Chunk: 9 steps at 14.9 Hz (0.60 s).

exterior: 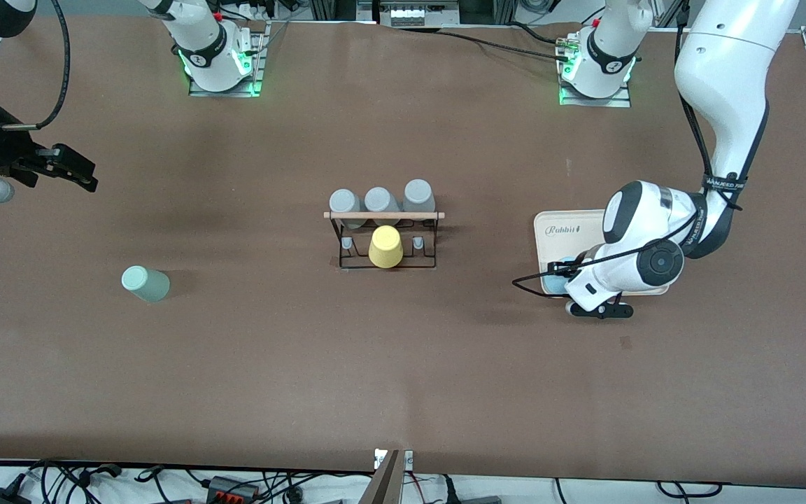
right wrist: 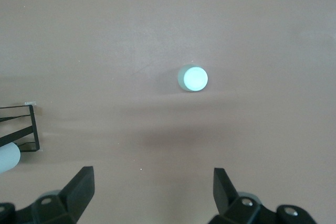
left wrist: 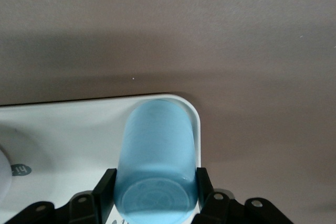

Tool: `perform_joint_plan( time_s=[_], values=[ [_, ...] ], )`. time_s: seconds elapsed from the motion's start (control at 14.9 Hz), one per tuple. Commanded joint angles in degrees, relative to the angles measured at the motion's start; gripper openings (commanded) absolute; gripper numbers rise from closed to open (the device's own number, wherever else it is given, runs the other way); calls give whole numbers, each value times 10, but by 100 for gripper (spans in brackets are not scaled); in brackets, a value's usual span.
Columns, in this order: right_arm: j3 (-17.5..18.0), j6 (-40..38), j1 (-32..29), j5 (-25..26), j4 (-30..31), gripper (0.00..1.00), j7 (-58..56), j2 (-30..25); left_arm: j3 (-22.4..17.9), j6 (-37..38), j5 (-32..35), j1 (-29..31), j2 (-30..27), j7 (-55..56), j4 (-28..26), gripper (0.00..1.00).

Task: Hang scattered cups on rack with three cups
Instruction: 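Carry the light-blue cup with the left gripper onto a rack peg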

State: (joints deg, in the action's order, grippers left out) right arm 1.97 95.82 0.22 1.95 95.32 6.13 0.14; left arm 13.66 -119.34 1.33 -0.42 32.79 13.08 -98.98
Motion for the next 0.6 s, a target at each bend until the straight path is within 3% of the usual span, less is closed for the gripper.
perform_joint_plan(
  time_s=[0.0,0.27,0.54],
  values=[
    [1,0,0,1,-3,100,3,-3,5,19,6,-14,-36,-10,9,0],
    [1,0,0,1,-3,100,4,-2,6,139,-3,-77,-10,0,142,0],
    [2,0,2,0,-6,100,5,-1,7,155,-61,-151,3,23,210,0]
  ],
)
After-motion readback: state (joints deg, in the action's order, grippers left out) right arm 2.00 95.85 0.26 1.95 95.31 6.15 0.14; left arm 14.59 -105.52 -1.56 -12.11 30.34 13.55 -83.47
